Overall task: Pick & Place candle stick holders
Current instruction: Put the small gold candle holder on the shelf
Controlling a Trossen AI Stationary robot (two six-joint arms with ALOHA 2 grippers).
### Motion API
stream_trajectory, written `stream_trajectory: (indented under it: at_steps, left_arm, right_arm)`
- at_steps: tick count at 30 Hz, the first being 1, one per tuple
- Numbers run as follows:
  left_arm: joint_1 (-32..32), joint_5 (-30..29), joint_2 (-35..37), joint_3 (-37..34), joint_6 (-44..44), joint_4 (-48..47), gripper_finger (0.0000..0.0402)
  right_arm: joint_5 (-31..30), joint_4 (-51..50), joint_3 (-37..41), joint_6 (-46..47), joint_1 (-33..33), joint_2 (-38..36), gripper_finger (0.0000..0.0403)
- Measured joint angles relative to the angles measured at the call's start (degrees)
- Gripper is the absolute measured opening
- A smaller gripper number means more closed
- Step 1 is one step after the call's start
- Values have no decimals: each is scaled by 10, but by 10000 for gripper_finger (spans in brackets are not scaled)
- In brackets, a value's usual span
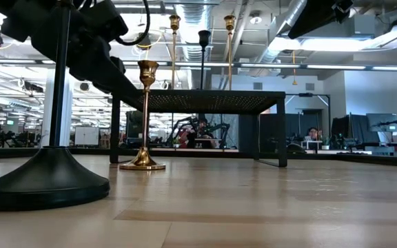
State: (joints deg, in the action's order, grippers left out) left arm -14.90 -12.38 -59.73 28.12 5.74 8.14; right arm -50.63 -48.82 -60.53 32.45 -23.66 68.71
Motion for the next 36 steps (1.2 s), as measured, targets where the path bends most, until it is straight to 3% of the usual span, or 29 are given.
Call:
stream_trajectory:
  at_steps: [13, 22, 29, 36]
  left_arm:
    - [-45, -1, -1, 0, 42, 0, 120]
    - [-146, -159, -1, 0, 54, 1, 60]
    - [-173, -245, -2, 0, 90, 15, 7]
    - [-186, -324, -65, 0, 100, 85, 4]
  right_arm:
    - [12, 0, 0, 0, 0, 0, 0]
    - [32, 3, 0, 1, 0, 0, 0]
    - [35, 13, 0, 2, 0, 0, 0]
    - [47, 14, 0, 2, 0, 0, 0]
